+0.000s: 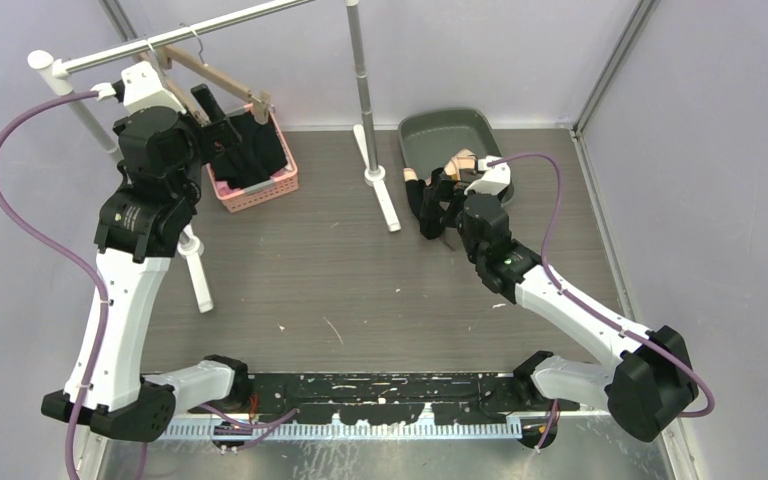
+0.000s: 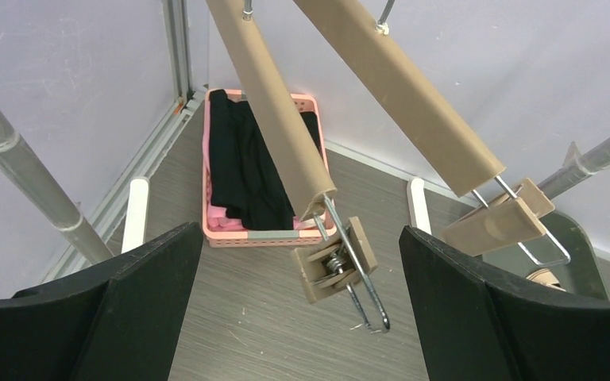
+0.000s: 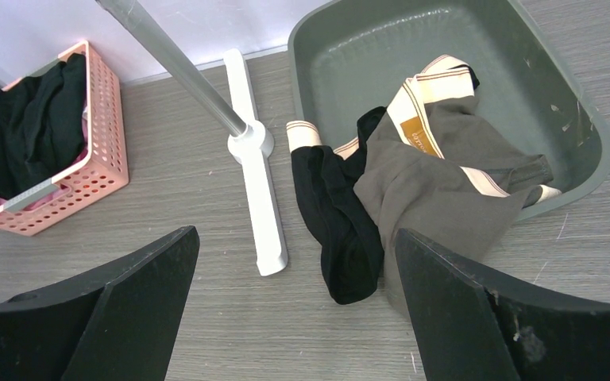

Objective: Clip the underwear to the hanger
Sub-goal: Pick up the hanger from the clothesline, then open the clamp at the hanger.

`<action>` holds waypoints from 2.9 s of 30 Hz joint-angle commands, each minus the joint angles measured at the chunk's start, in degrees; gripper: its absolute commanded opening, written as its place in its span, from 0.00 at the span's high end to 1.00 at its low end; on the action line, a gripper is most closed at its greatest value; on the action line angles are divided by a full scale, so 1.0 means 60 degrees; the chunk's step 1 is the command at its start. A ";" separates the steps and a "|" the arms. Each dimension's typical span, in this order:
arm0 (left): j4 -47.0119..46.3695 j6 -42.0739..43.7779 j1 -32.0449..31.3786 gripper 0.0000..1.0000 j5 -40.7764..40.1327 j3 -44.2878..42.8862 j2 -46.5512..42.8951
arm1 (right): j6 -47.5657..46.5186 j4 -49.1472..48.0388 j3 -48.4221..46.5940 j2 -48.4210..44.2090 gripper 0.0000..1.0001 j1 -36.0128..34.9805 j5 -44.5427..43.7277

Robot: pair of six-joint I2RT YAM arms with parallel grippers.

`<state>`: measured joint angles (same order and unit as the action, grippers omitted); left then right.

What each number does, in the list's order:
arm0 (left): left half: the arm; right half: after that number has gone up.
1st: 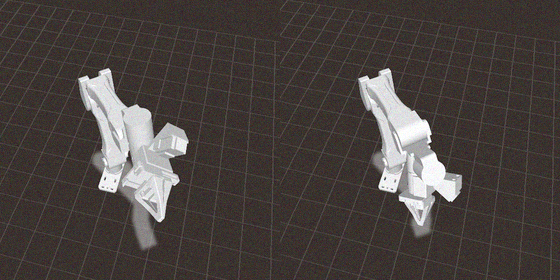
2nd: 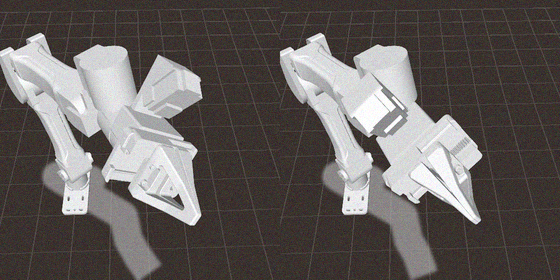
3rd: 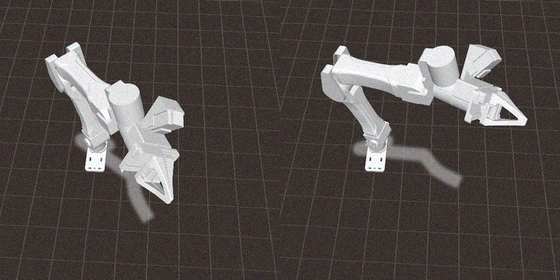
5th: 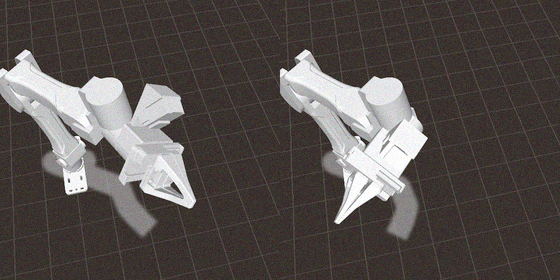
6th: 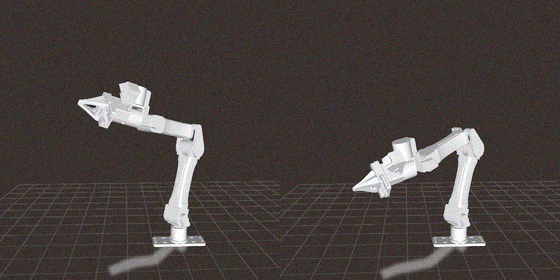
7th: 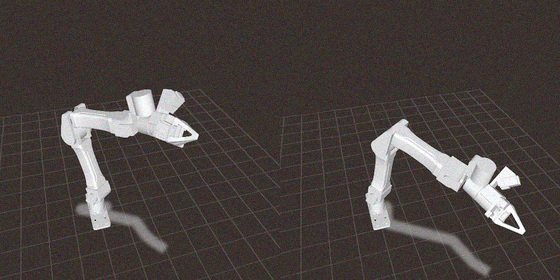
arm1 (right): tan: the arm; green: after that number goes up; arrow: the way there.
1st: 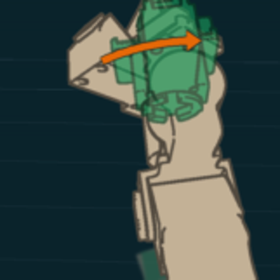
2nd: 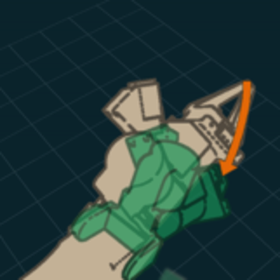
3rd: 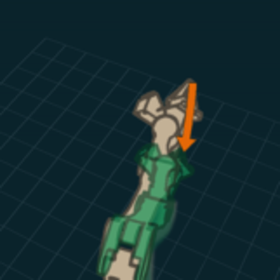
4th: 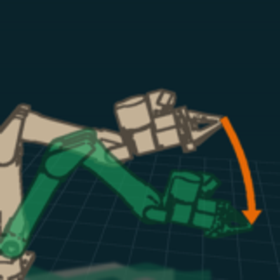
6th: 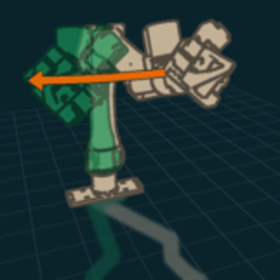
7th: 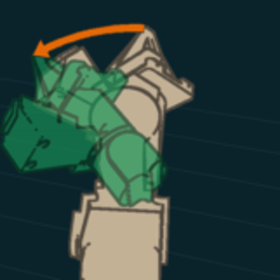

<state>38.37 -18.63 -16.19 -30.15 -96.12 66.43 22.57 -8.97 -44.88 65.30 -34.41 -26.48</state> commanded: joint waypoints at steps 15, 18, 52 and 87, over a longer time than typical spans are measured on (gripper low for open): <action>-0.1096 -0.0139 -0.0056 0.22 0.0233 0.0242 -0.0490 | -0.0086 -0.0410 -0.0162 -0.0383 0.00 0.0049 -0.0085; -0.1138 -0.0141 -0.0044 0.26 0.0235 0.0305 -0.0538 | -0.0079 -0.0383 -0.0151 -0.0426 0.00 0.0038 -0.0106; -0.1346 0.0113 -0.0049 1.00 0.0124 0.0543 -0.0856 | -0.0082 -0.0314 -0.0119 -0.0646 0.00 0.0067 -0.0108; -0.1772 0.0232 -0.0042 1.00 0.0264 0.2043 -0.3150 | -0.0095 -0.0394 -0.0096 -0.0338 0.00 0.0100 -0.0116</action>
<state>32.40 -17.02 -16.38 -30.15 -84.31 49.08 22.57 -8.93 -44.88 63.29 -34.26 -26.50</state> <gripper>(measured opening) 0.136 0.999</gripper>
